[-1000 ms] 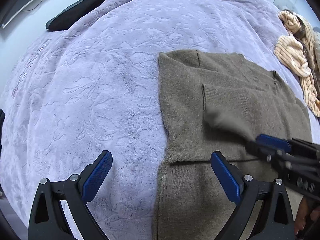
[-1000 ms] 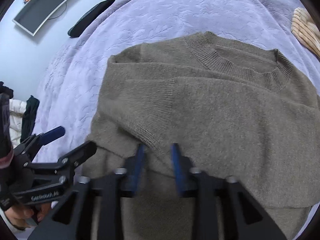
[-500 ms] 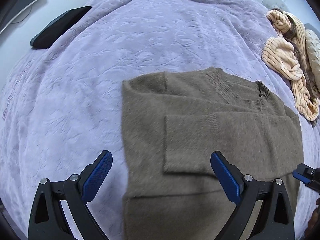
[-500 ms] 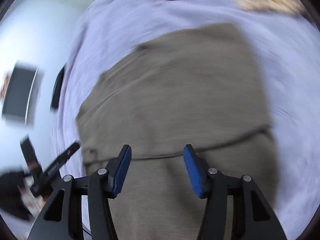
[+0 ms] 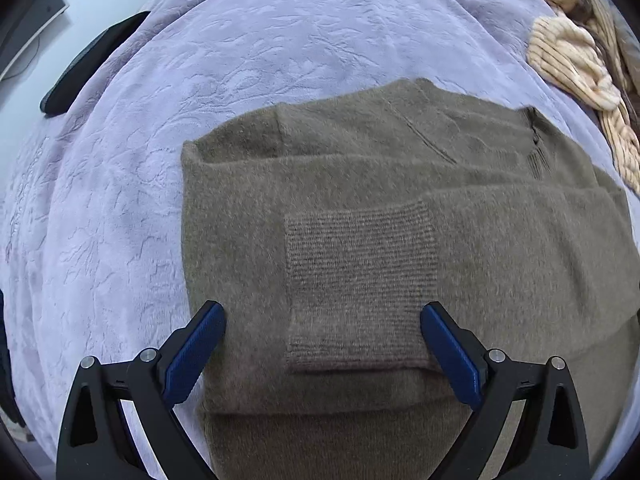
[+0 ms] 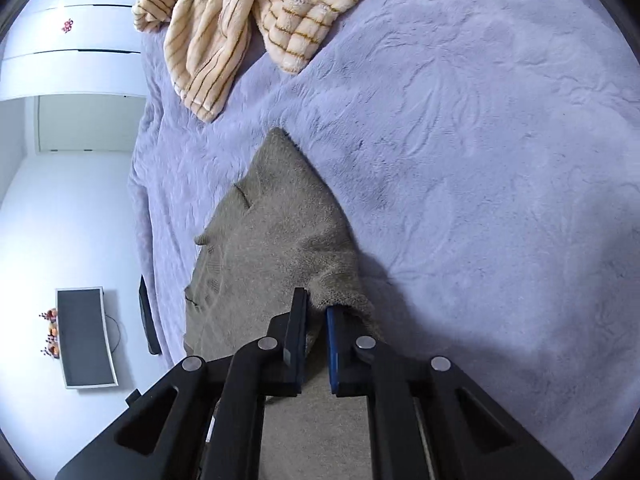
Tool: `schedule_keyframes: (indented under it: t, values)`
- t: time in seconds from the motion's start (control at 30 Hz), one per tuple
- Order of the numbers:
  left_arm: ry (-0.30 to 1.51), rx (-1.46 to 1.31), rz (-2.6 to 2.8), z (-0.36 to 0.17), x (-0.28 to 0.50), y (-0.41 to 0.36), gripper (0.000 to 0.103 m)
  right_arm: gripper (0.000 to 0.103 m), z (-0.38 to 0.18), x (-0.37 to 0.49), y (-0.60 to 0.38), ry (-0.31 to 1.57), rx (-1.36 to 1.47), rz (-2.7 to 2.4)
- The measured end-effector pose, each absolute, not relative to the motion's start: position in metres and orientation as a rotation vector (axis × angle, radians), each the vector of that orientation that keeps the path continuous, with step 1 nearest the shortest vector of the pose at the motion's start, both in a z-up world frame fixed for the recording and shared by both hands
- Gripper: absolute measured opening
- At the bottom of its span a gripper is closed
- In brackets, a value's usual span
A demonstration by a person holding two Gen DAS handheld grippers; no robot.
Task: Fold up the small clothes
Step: 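Grasp the sweater side edge with the right gripper and fold it inward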
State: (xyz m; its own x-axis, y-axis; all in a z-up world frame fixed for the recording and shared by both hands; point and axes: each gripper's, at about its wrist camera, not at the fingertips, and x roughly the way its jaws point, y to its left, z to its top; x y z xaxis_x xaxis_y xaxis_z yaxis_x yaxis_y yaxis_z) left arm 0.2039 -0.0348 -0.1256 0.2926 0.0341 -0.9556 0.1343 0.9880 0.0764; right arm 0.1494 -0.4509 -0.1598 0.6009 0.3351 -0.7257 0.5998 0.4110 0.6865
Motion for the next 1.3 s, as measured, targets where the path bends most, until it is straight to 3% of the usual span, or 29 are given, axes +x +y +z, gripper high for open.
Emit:
schedule_keyframes:
  t: [0.3, 0.67, 0.93, 1.1, 1.17, 1.3]
  values:
    - [1.281, 0.14, -0.077, -0.126, 0.185, -0.032, 0.099, 0.009, -0.181, 0.14, -0.454, 1.003, 1.171, -0.23]
    - [1.229, 0.104, -0.039, -0.103, 0.205, -0.028, 0.099, 0.015, -0.104, 0.184, -0.429, 1.069, 0.716, -0.176]
    - [1.258, 0.132, -0.036, -0.132, 0.199, -0.035, 0.099, 0.014, -0.15, 0.236, -0.406, 1.254, 0.433, -0.214]
    - [1.271, 0.134, -0.055, -0.128, 0.186, -0.024, 0.099, 0.014, -0.147, 0.22, -0.427, 1.233, 0.53, -0.236]
    - [1.279, 0.138, -0.047, -0.123, 0.183, -0.022, 0.099, 0.017, -0.141, 0.213, -0.426, 1.241, 0.539, -0.22]
    - [1.298, 0.126, -0.046, -0.115, 0.171, -0.022, 0.099, 0.044, -0.125, 0.192, -0.412, 1.255, 0.518, -0.184]
